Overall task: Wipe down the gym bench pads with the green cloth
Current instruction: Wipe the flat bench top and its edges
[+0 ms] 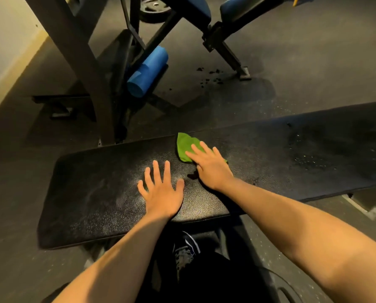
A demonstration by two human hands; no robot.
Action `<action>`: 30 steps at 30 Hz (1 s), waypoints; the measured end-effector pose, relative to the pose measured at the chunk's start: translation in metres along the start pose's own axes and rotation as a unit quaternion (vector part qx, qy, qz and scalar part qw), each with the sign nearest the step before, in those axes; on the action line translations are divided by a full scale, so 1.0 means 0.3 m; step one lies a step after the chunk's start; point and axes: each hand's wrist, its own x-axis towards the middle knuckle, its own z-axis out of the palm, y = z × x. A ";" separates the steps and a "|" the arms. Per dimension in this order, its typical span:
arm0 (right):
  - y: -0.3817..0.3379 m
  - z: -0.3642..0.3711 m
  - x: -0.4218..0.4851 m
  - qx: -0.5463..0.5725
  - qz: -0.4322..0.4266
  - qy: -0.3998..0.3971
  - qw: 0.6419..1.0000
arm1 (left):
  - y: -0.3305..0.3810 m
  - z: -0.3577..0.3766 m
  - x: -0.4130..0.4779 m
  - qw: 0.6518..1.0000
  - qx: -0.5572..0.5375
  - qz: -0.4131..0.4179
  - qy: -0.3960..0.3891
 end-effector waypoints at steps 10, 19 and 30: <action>-0.010 -0.016 0.010 0.016 0.103 -0.004 0.995 | -0.011 -0.012 0.013 1.000 -0.015 0.010 -0.025; -0.207 0.068 -0.191 0.037 0.020 -0.037 0.998 | -0.038 -0.025 0.021 0.999 -0.034 0.028 -0.028; -0.042 0.016 -0.299 -0.047 0.095 0.026 0.994 | -0.123 0.014 -0.141 0.992 -0.006 0.098 0.085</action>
